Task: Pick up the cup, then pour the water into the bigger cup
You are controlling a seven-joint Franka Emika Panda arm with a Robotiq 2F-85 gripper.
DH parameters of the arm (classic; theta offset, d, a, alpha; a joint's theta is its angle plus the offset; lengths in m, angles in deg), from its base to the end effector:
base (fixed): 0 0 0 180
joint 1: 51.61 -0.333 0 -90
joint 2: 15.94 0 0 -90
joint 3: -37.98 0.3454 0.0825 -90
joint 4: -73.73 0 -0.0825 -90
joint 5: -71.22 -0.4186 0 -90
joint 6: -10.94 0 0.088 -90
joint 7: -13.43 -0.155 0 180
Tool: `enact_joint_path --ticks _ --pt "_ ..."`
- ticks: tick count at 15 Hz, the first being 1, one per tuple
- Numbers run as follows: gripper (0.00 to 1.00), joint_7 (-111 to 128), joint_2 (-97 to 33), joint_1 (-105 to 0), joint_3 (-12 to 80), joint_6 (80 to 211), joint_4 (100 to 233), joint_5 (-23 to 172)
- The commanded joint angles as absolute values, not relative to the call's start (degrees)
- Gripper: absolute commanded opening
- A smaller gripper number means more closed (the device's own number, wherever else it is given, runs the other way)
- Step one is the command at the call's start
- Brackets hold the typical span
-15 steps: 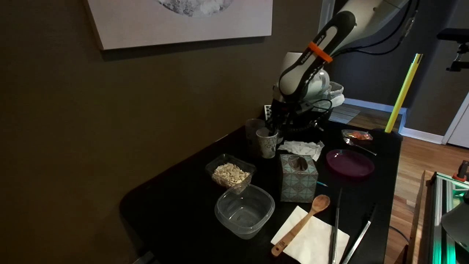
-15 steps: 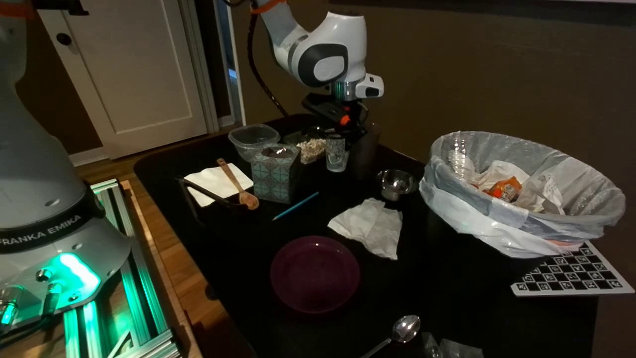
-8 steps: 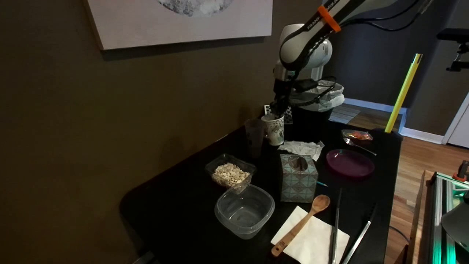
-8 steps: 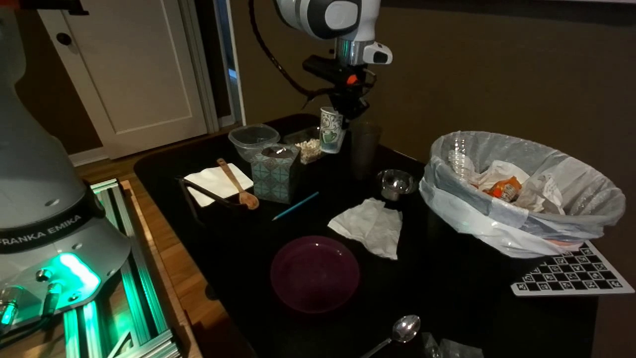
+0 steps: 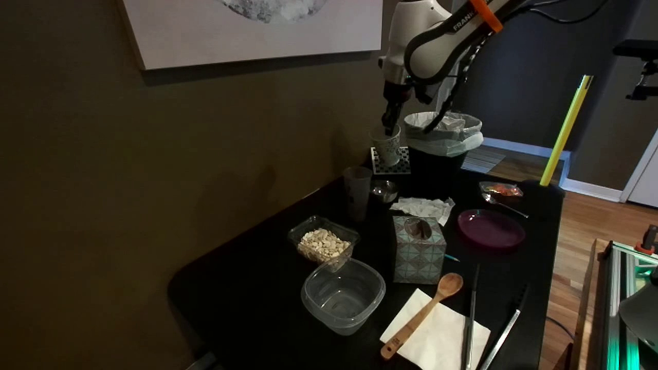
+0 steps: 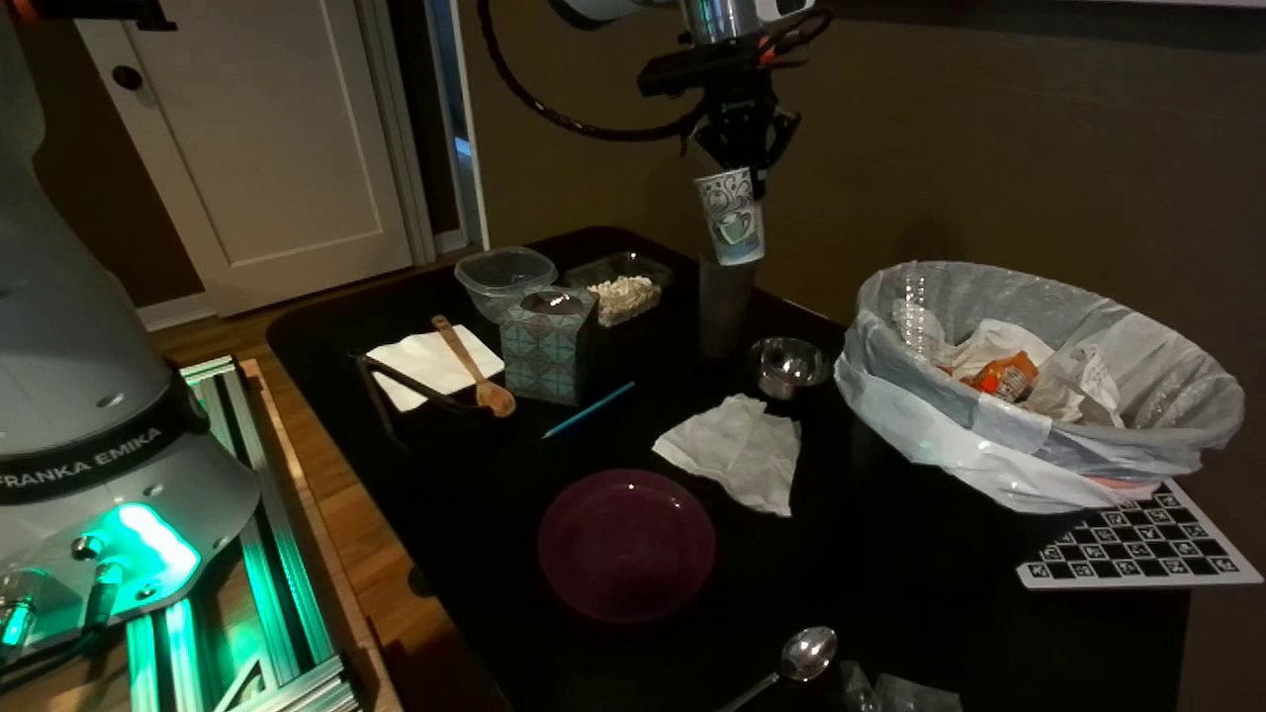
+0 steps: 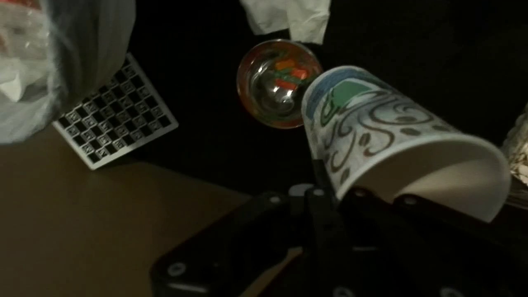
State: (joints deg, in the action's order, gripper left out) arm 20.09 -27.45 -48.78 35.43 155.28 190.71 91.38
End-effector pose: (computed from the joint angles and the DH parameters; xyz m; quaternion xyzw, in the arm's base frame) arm 0.6530 -0.0674 0.3351 0.9731 0.1387 0.1215 0.1384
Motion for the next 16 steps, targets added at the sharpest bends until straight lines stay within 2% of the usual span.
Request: enact_joint_path --ticks 1,6,8,9,16 --pt "0.01 12.77 -29.56 -52.44 32.26 161.45 190.15 106.54" --pt "0.01 -1.86 -34.91 -64.46 19.23 169.25 186.69 129.74" --pt "0.01 -9.96 -36.15 -65.07 18.91 169.33 186.11 138.26" --pt "0.04 -3.76 -33.8 -63.02 21.06 168.35 188.15 131.91" --pt "0.01 -9.43 -35.31 -65.6 19.15 167.62 186.75 140.6"
